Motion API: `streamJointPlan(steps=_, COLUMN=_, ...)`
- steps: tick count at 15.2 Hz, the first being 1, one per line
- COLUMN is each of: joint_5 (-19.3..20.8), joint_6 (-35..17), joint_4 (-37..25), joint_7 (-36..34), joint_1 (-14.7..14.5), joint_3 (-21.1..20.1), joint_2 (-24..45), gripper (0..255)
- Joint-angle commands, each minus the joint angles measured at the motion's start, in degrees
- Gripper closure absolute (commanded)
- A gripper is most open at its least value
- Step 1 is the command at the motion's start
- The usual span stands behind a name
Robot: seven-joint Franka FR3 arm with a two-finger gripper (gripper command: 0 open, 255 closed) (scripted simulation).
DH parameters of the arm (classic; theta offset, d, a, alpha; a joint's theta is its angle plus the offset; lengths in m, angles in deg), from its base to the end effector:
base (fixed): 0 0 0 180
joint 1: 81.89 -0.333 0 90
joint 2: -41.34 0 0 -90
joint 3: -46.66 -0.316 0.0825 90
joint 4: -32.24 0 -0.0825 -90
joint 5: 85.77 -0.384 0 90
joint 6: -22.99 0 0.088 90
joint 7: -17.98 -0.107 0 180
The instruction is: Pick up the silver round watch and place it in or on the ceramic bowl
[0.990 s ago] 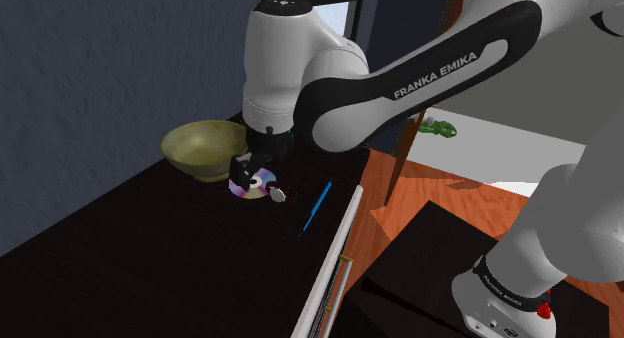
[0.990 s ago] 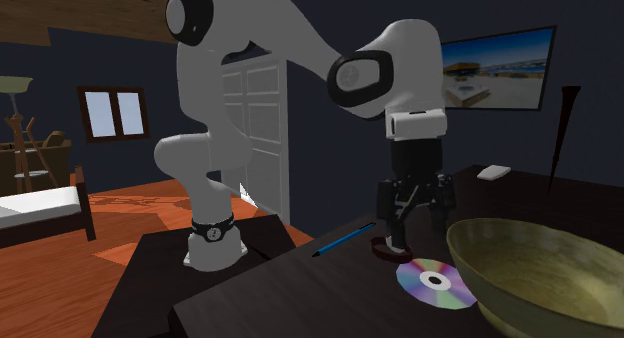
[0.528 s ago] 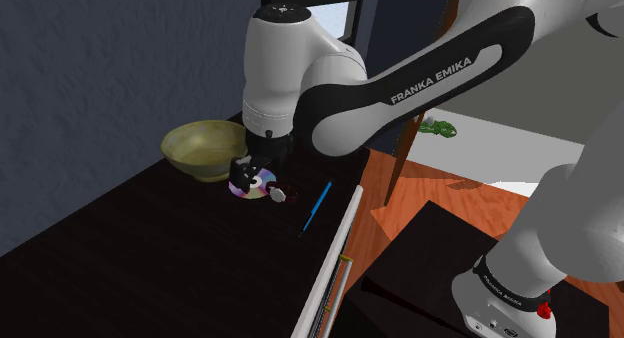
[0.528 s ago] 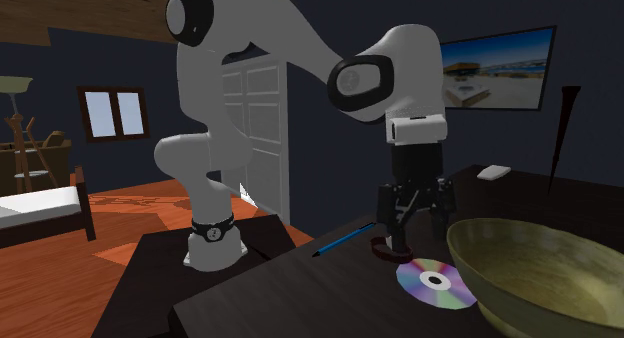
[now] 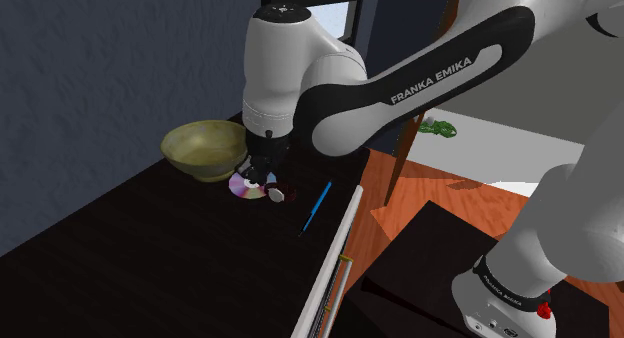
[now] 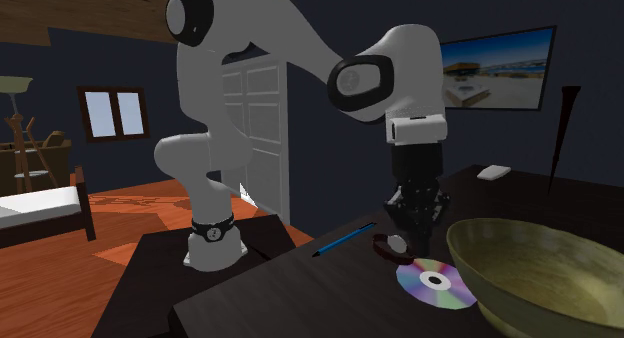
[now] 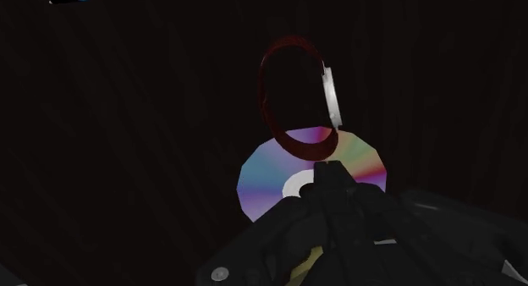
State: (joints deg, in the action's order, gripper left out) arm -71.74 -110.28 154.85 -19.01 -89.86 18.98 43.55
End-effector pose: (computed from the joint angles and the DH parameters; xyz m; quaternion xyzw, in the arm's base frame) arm 0.4582 0.3216 0.4040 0.9913 0.0643 0.1122 0.0244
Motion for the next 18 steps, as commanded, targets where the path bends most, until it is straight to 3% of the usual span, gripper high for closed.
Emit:
streamJointPlan(steps=1, joint_5=0.0, joint_6=0.0, joint_4=0.0, joint_7=0.0, joint_1=0.0, joint_3=0.0, joint_2=0.0, gripper=255)
streamJointPlan(steps=3, joint_5=0.0, joint_6=0.0, joint_4=0.0, joint_7=0.0, joint_1=0.0, joint_3=0.0, joint_2=0.0, gripper=255)
streamJointPlan(steps=4, joint_5=0.0, joint_6=0.0, joint_4=0.0, joint_7=0.0, joint_1=0.0, joint_3=0.0, joint_2=0.0, gripper=0)
streamJointPlan(steps=6, joint_5=-12.7, joint_6=-0.4, joint_4=3.6, joint_7=16.6, joint_1=1.2, joint_3=0.4, joint_2=-5.4, gripper=0)
streamJointPlan(steps=8, joint_5=-24.3, joint_6=2.5, joint_4=5.7, joint_7=32.8, joint_1=1.0, joint_3=2.8, joint_2=-10.0, gripper=0)
streamJointPlan(steps=18, joint_5=-23.5, joint_6=-3.1, joint_4=7.7, joint_7=32.9, joint_1=0.2, joint_3=2.8, joint_2=-6.2, gripper=0)
